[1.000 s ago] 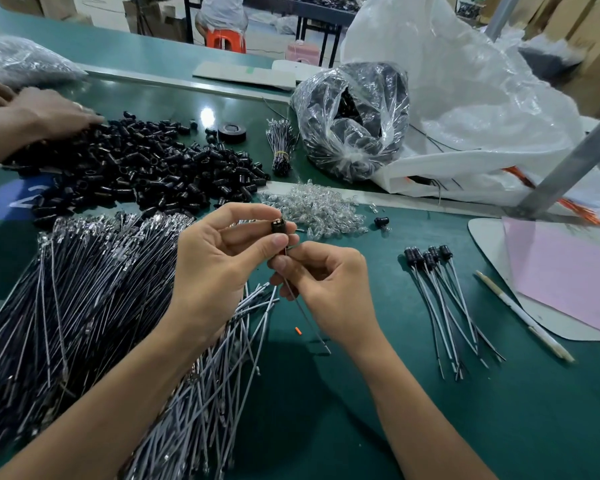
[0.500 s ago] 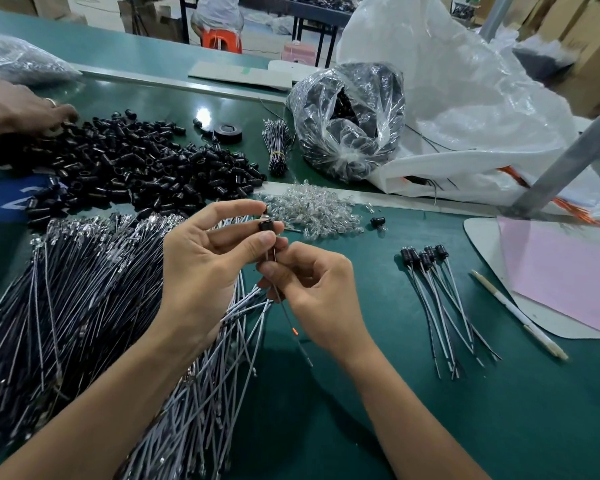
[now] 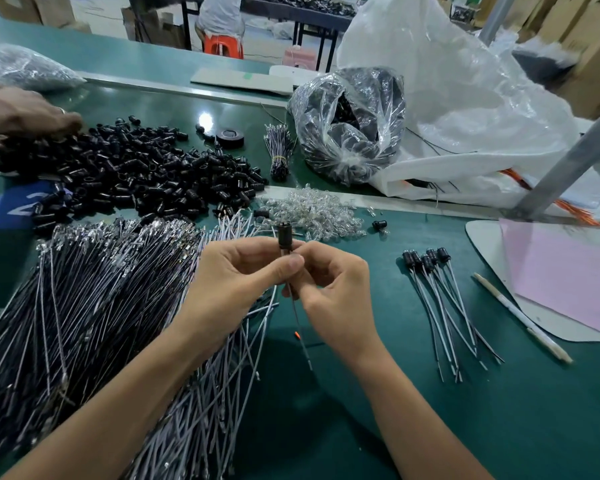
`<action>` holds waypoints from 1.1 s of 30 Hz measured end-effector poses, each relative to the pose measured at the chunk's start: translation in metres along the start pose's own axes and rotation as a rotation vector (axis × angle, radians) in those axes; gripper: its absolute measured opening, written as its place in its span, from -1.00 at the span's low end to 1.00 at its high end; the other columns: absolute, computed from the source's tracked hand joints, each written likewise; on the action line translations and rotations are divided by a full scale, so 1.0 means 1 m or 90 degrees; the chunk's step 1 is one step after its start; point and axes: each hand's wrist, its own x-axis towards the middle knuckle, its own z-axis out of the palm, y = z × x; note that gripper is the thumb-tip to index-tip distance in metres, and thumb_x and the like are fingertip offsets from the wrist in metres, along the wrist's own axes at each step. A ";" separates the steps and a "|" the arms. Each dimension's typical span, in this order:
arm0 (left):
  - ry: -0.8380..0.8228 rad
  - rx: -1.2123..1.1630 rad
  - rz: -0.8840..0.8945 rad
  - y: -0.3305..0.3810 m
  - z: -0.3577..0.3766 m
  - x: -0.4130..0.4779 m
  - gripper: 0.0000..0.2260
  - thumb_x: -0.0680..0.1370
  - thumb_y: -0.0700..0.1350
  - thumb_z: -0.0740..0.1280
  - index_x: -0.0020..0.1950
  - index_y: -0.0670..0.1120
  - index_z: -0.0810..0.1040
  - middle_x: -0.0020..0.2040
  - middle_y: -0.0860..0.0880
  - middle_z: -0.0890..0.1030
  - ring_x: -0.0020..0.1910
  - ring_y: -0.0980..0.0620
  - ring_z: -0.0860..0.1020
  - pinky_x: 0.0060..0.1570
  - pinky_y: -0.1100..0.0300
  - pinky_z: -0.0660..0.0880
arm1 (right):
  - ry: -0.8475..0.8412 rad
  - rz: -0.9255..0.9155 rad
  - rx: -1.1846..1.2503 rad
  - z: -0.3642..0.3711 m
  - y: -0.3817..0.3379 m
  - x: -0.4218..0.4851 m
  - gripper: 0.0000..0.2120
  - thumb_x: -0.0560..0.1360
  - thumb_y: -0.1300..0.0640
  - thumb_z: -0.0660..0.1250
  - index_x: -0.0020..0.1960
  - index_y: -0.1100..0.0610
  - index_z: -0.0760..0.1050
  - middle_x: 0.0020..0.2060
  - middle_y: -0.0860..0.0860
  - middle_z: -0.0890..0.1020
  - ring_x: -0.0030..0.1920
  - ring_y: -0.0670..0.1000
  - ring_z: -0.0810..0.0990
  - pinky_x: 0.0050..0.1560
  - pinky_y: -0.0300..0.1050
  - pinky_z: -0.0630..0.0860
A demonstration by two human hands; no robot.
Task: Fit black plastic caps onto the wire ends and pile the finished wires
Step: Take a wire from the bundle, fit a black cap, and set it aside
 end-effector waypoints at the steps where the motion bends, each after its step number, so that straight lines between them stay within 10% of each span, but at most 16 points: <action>1: 0.010 0.003 0.008 0.000 0.001 0.000 -0.79 0.36 -0.19 0.43 -0.03 -0.18 0.68 -0.17 -0.04 0.73 -0.21 0.12 0.67 -0.20 0.35 0.55 | -0.001 0.003 0.013 0.000 0.000 0.000 -0.82 0.45 0.34 0.35 -0.21 0.09 0.60 -0.36 -0.22 0.62 -0.36 -0.18 0.59 -0.29 -0.31 0.48; 24: 0.113 -0.129 -0.066 0.001 0.003 0.000 -0.83 0.29 -0.14 0.45 -0.20 -0.19 0.71 -0.19 -0.15 0.71 -0.25 0.04 0.67 -0.31 0.33 0.53 | -0.017 0.028 0.020 0.012 0.002 -0.005 -0.92 0.48 0.35 0.36 -0.17 0.33 0.59 -0.31 0.07 0.63 -0.28 0.11 0.63 -0.20 0.05 0.61; 28: 0.093 -0.139 -0.103 0.002 0.004 -0.001 -0.80 0.26 -0.04 0.46 -0.21 -0.12 0.73 -0.17 -0.13 0.71 -0.25 0.05 0.65 -0.31 0.33 0.53 | -0.011 0.015 0.002 0.011 0.000 -0.007 -0.90 0.48 0.42 0.36 -0.21 0.34 0.56 -0.34 0.02 0.62 -0.30 -0.10 0.64 -0.23 -0.23 0.58; 33: 0.113 -0.097 -0.129 0.002 0.002 0.000 -0.71 0.24 0.02 0.47 -0.18 -0.16 0.72 -0.20 -0.17 0.70 -0.22 -0.06 0.64 -0.17 0.19 0.58 | 0.026 -0.029 -0.054 0.013 0.001 -0.009 -0.88 0.48 0.35 0.40 -0.23 0.32 0.56 -0.38 0.11 0.60 -0.38 0.12 0.57 -0.31 0.05 0.55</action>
